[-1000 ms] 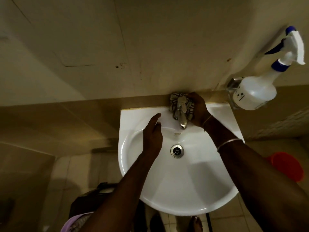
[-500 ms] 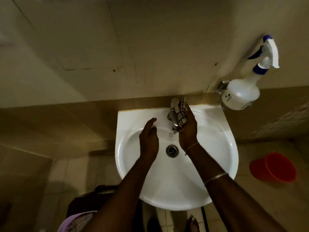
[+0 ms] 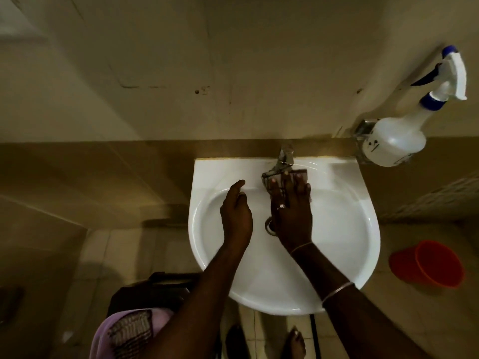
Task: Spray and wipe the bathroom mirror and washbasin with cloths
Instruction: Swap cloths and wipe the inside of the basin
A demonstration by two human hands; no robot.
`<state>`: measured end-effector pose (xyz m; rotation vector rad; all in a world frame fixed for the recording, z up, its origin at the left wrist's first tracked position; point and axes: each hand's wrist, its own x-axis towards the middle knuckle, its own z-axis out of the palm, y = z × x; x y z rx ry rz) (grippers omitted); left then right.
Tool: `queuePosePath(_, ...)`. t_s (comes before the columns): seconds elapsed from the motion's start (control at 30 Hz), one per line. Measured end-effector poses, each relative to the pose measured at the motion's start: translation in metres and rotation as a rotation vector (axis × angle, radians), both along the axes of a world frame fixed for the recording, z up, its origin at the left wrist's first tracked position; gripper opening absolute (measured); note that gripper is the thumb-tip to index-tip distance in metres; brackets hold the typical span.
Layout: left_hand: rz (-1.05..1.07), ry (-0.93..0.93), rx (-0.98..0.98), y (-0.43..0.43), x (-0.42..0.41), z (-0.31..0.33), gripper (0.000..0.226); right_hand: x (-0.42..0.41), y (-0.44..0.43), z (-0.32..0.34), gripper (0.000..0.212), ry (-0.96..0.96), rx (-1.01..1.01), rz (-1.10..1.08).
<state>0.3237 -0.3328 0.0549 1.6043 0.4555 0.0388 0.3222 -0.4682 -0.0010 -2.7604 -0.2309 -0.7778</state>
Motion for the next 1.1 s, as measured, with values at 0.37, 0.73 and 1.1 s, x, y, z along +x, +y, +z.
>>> queuePosePath(0.37, -0.024, 0.024, -0.08, -0.013, 0.004, 0.007, 0.035, 0.036, 0.02, 0.039, 0.049, 0.396, -1.137, -0.025)
queuePosePath(0.73, 0.052, 0.012, -0.142, -0.019, 0.016, 0.017, 0.035, 0.097, 0.065, 0.11, 0.039, 0.82, -1.24, -0.152)
queuePosePath(1.1, 0.142, -0.033, -0.11, 0.012, 0.001, 0.005, 0.031, 0.108, 0.068, 0.099, 0.037, 0.957, -1.369, -0.19)
